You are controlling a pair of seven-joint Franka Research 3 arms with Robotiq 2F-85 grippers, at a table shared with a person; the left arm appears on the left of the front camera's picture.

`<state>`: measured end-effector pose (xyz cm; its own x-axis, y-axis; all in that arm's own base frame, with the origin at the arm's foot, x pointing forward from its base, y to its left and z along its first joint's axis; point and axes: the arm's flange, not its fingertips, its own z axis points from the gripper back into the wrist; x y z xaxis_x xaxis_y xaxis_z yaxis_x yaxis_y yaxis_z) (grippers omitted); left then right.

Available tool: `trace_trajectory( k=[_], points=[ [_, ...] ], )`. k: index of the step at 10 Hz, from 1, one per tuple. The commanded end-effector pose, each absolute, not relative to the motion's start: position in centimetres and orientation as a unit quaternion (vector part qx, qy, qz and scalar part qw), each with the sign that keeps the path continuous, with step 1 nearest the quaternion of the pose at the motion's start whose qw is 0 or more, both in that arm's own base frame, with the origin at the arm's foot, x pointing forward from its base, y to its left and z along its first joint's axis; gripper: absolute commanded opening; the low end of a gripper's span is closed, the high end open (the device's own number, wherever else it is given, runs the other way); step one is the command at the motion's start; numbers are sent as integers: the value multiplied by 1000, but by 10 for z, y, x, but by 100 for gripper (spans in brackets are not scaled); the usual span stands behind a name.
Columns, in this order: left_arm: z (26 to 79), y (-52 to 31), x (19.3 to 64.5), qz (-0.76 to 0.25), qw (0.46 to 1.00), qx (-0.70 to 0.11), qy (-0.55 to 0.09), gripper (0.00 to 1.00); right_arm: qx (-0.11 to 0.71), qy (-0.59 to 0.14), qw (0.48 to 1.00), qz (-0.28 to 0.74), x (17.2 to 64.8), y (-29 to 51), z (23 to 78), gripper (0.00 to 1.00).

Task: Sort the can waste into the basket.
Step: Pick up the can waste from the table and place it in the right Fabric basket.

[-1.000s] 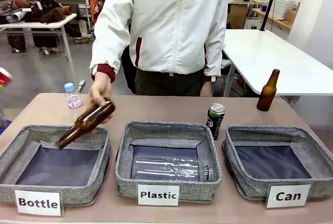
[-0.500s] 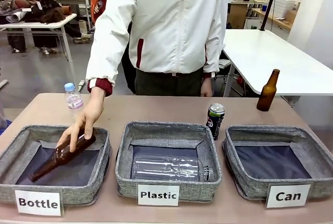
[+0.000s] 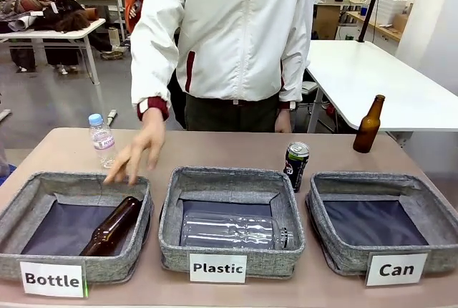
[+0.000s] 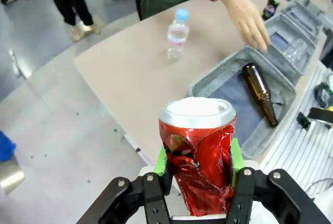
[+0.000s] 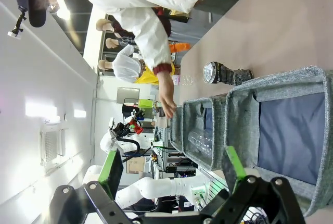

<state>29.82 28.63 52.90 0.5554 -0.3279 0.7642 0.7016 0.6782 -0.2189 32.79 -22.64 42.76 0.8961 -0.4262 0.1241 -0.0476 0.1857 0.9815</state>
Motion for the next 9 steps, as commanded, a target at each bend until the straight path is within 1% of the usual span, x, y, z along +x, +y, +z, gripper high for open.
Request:
trace_trajectory(
  k=[1, 2, 3, 4, 6, 7, 8, 9],
  points=[
    [548, 237, 307, -359, 829, -255, -346, 51, 623, -192, 749, -115, 326, -227, 429, 100],
    [557, 187, 318, -375, 835, -236, -326, 51, 623, -192, 749, -115, 326, -227, 429, 100],
    [562, 155, 321, -387, 835, -223, -321, 51, 623, -192, 749, -115, 326, -227, 429, 100],
    [571, 100, 321, -434, 820, -193, -318, 51, 623, -192, 749, -115, 326, -227, 429, 100],
    [586, -4, 319, -519, 777, -177, -311, 51, 623, -192, 749, -115, 326, -227, 429, 100],
    [589, -62, 317, -548, 753, -169, -324, 51, 623, -192, 749, -115, 326, -227, 429, 100],
    [585, -130, 310, -602, 719, -155, -310, 51, 623, -192, 749, -115, 326, -227, 429, 100],
    [577, -187, 299, -656, 677, -121, -310, 51, 623, -192, 749, -115, 326, -227, 429, 100]
  ],
)
